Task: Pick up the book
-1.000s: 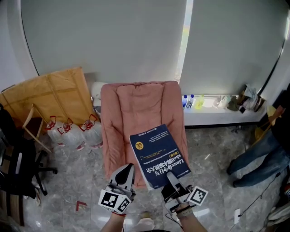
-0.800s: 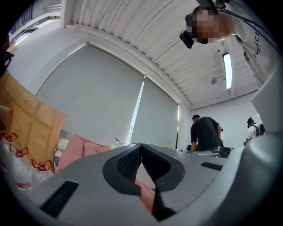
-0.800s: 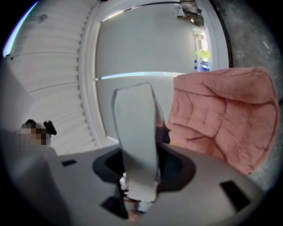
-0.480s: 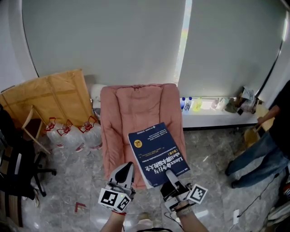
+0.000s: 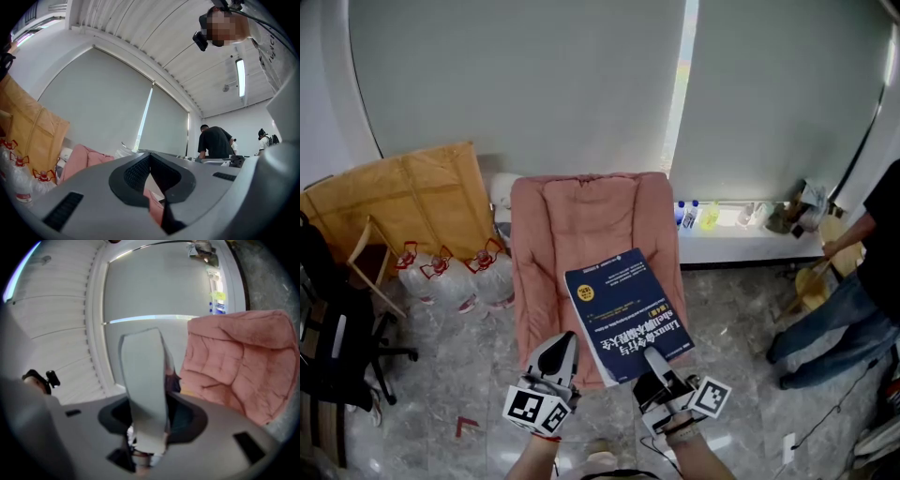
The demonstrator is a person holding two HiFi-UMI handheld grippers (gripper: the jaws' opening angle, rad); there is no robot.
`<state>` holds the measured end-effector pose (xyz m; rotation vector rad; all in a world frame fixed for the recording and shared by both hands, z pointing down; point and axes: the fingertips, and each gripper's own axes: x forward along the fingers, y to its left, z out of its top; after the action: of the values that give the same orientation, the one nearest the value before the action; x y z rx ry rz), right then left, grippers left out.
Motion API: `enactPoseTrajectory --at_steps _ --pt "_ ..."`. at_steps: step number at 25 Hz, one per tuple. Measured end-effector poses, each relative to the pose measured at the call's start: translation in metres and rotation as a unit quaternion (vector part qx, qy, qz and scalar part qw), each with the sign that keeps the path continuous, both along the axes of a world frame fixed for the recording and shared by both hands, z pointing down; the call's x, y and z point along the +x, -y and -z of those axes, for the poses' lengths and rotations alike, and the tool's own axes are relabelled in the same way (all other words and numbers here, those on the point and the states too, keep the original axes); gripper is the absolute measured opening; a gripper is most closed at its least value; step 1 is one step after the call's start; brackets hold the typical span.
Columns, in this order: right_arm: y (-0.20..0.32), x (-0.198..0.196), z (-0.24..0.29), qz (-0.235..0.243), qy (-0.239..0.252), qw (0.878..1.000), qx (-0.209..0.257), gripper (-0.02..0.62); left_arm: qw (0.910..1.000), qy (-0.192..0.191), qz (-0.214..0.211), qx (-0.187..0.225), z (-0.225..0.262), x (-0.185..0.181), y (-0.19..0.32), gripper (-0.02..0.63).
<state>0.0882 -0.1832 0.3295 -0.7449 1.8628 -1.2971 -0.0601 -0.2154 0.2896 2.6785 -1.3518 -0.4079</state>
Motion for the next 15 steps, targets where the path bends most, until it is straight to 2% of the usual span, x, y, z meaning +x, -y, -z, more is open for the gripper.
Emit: enactPoseTrajectory --at_steps 15 --pt "-0.001 -0.006 0.009 0.004 0.000 1.000 0.007 0.179 0.9999 -0.002 0.008 -0.008 0.001 -0.014 -0.004 0.009"
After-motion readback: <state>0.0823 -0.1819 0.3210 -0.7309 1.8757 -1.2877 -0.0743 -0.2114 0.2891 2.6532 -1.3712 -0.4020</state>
